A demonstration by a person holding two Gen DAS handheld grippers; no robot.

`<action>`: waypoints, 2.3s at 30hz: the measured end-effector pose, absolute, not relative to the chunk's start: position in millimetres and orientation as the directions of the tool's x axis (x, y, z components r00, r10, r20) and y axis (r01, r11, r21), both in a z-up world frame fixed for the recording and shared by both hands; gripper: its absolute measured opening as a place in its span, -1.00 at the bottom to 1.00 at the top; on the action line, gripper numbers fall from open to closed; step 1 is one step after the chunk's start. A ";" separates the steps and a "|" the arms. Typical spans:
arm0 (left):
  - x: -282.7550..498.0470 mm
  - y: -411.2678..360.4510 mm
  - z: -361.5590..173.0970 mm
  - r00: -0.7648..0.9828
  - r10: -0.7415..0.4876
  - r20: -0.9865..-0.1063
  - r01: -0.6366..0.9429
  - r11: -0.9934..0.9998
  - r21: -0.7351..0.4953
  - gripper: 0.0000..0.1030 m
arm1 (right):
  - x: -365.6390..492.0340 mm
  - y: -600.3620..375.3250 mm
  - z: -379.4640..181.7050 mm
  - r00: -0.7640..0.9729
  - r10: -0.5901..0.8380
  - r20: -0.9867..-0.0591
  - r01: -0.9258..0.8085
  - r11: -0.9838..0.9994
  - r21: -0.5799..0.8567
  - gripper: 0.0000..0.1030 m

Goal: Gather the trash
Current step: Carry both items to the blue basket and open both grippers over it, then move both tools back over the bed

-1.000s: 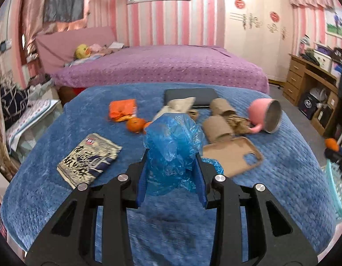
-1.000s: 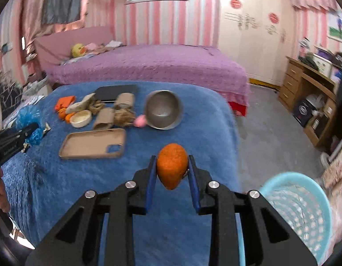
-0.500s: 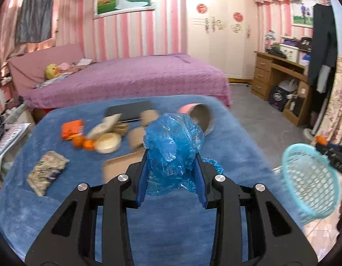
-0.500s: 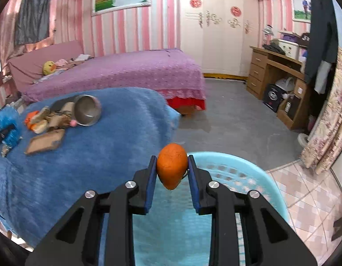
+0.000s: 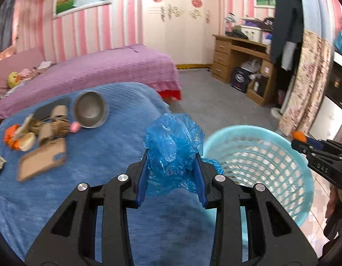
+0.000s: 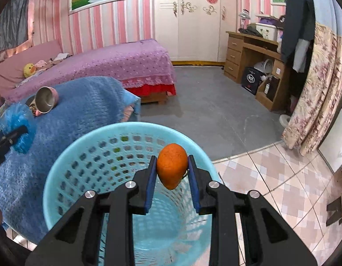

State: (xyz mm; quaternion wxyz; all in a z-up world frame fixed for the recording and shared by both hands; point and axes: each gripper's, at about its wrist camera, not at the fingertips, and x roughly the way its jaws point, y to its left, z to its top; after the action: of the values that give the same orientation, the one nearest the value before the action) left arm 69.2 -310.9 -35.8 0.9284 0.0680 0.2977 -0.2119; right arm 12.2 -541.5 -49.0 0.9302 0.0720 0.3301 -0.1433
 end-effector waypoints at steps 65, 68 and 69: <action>94.8 -150.3 4.9 0.851 -0.139 -0.506 0.217 0.971 0.098 0.89 | 63.2 -439.6 -22.5 0.802 -0.192 -0.565 0.290 0.953 0.088 0.73; 103.2 -122.9 6.3 0.853 -0.112 -0.509 0.183 0.979 0.092 0.89 | 72.0 -416.9 -19.6 0.812 -0.176 -0.557 0.266 0.960 0.083 0.73; 106.1 -112.3 6.0 0.855 -0.095 -0.509 0.165 0.982 0.094 0.89 | 74.5 -409.9 -19.1 0.814 -0.171 -0.555 0.257 0.963 0.080 0.73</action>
State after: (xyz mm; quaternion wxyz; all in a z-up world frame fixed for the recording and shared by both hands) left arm 106.1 -112.3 6.0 0.9608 0.0673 0.2603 -0.0679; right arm 74.5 -409.9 -19.1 0.9494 0.0757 0.2832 -0.1129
